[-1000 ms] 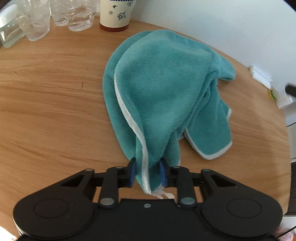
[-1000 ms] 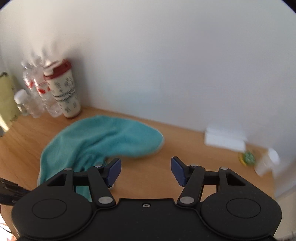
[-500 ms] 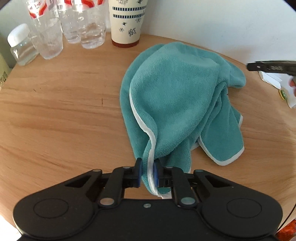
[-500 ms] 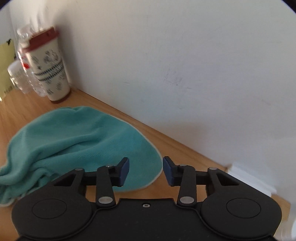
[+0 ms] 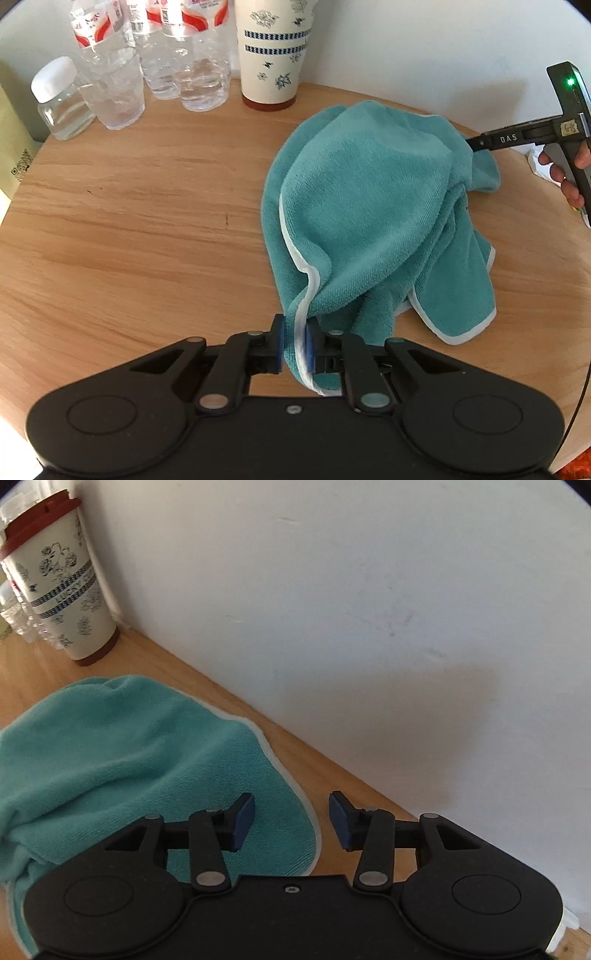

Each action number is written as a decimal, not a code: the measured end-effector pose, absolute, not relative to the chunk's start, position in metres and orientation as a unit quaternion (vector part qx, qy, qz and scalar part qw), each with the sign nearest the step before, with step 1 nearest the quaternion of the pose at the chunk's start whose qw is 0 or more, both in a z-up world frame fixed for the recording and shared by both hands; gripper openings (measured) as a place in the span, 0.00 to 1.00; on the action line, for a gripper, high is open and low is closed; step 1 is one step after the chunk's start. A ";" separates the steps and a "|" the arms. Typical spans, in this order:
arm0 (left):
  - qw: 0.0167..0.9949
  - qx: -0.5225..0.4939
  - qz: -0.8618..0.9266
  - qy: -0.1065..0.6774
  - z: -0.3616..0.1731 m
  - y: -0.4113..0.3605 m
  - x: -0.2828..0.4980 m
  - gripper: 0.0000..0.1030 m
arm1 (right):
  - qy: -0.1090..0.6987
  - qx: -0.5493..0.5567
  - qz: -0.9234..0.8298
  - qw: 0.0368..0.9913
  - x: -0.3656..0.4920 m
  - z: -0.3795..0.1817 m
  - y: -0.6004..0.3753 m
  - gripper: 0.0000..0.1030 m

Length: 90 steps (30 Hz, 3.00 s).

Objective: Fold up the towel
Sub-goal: 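Grasp the towel's white-piped corner with the left gripper while the right gripper grasps another corner, then lift the teal towel with both grippers and shake it out in the air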

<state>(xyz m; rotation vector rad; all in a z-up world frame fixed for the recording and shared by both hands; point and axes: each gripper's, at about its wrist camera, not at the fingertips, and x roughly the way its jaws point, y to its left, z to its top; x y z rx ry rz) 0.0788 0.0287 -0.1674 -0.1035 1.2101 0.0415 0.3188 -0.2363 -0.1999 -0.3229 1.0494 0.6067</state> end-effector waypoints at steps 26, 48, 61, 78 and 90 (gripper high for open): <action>0.856 -0.024 0.052 0.514 -0.136 0.045 0.058 0.07 | 0.390 -0.064 0.246 0.885 0.211 -0.101 -0.308 0.05; 0.910 -0.012 -0.047 0.412 -0.030 0.092 0.046 0.07 | 0.251 -0.034 0.102 0.962 0.044 0.032 -0.307 0.04; 0.936 -0.032 -0.059 0.344 0.052 0.119 0.041 0.07 | 0.184 0.010 0.104 0.977 0.030 0.098 -0.300 0.04; 0.966 -0.026 -0.049 0.253 0.137 0.132 0.039 0.07 | 0.142 0.060 0.145 0.977 0.031 0.143 -0.316 0.04; 0.981 -0.012 -0.060 0.184 0.183 0.149 0.023 0.07 | 0.123 0.078 0.236 0.961 -0.013 0.178 -0.282 0.04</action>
